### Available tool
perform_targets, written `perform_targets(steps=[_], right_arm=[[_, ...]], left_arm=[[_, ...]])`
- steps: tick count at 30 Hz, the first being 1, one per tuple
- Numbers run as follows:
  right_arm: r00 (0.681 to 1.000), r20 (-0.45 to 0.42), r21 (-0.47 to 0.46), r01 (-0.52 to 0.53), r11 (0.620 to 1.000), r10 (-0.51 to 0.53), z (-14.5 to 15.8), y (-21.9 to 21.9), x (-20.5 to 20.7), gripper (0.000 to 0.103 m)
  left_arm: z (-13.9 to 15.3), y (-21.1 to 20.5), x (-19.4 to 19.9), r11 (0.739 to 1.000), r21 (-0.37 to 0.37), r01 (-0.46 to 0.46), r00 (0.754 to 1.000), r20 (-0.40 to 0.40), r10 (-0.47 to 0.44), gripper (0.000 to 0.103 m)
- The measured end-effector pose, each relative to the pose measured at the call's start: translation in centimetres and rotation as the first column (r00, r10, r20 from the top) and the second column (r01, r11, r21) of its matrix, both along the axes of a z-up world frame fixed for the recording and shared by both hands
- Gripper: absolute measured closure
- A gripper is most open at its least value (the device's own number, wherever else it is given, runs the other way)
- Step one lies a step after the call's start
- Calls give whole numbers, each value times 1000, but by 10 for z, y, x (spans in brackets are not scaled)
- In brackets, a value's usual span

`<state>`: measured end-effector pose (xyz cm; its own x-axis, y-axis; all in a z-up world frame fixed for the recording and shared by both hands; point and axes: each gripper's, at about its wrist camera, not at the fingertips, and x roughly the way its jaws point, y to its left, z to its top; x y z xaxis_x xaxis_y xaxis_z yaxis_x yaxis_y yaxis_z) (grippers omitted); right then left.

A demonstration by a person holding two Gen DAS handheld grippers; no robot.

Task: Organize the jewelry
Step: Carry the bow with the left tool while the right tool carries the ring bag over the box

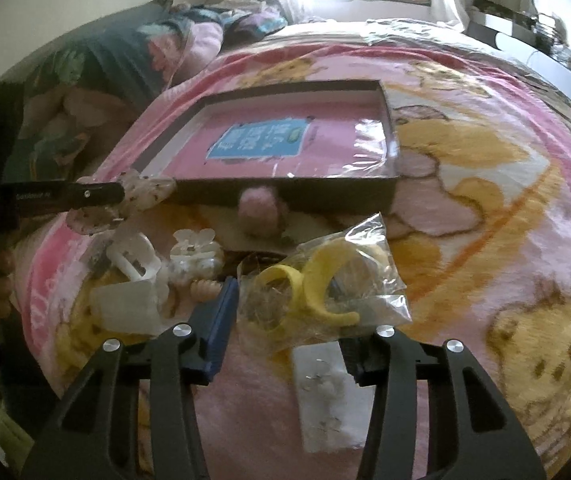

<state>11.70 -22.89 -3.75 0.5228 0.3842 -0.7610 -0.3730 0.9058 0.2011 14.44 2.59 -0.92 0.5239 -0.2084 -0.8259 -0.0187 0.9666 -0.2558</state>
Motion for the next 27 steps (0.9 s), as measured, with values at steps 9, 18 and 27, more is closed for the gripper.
perform_targets(steps=[9, 18, 27], right_arm=[[996, 53, 35, 65, 997, -67, 26, -35, -3, 58], [991, 92, 42, 94, 995, -97, 48, -53, 7, 58], [988, 137, 44, 73, 996, -78, 69, -46, 32, 58]], left_arm=[[24, -21, 2, 999, -6, 37, 998, 48, -37, 89], [36, -32, 21, 998, -14, 62, 995, 77, -60, 89], [44, -20, 54, 1000, -5, 30, 995, 94, -29, 89]])
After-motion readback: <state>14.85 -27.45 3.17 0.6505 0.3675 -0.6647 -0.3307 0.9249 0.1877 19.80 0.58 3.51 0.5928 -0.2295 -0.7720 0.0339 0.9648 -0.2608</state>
